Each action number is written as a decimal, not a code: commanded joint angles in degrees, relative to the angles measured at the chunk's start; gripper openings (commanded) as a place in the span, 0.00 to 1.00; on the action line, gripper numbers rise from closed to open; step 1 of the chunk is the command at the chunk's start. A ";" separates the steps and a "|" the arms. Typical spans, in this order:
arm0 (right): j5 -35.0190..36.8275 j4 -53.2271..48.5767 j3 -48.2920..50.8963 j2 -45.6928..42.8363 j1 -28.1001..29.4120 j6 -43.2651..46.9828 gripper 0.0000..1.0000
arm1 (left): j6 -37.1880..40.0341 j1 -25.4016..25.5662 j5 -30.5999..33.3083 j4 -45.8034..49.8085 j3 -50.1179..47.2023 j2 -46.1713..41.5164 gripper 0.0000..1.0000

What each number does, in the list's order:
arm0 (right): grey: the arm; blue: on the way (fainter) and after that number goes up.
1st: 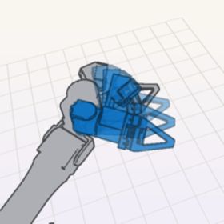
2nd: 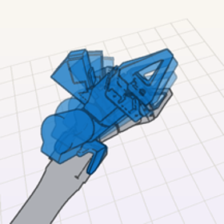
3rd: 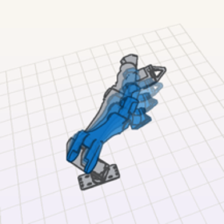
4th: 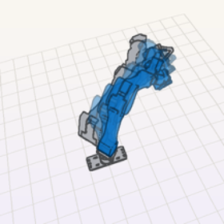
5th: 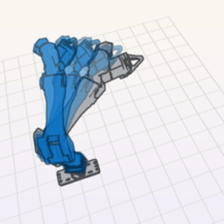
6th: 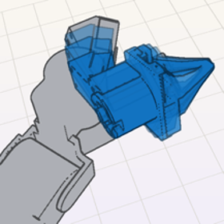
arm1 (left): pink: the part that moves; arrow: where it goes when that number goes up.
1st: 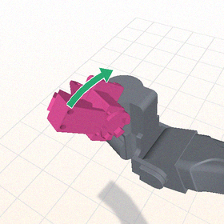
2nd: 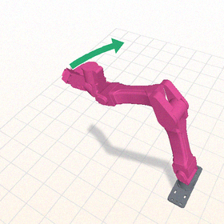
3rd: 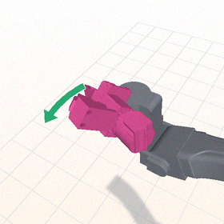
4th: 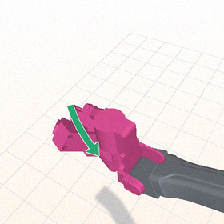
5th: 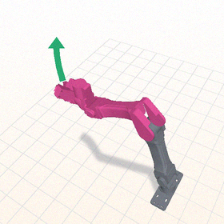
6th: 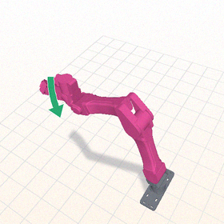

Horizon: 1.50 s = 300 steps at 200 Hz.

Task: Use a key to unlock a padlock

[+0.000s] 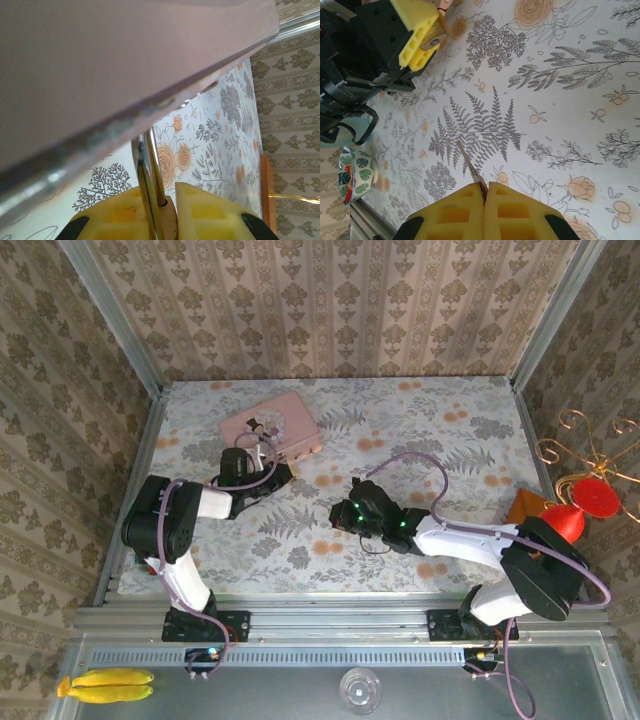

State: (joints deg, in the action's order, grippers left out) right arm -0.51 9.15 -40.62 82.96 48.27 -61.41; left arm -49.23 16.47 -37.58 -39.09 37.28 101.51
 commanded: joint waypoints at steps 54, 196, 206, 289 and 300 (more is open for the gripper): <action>-5.63 8.49 -4.01 8.63 0.42 -7.07 0.00 | -16.97 0.15 -10.87 -12.24 -3.97 2.97 0.00; -5.15 19.48 -10.88 20.13 -3.85 -14.29 0.00 | -15.19 1.55 -10.76 -8.72 -3.26 1.84 0.00; -5.28 20.39 -10.97 20.69 -4.15 -14.91 0.00 | -15.19 1.55 -10.76 -8.73 -3.26 1.84 0.00; -7.02 25.46 -12.35 23.99 -4.84 -17.66 0.00 | -15.54 1.73 -11.11 -9.34 -3.27 1.67 0.00; -7.34 25.99 -12.53 24.31 -4.84 -17.78 0.00 | -15.54 1.84 -11.11 -9.48 -3.26 1.67 0.00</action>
State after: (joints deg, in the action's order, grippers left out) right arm -6.74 32.27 -51.42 106.00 43.68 -77.89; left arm -59.64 16.84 -42.02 -51.42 34.57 102.54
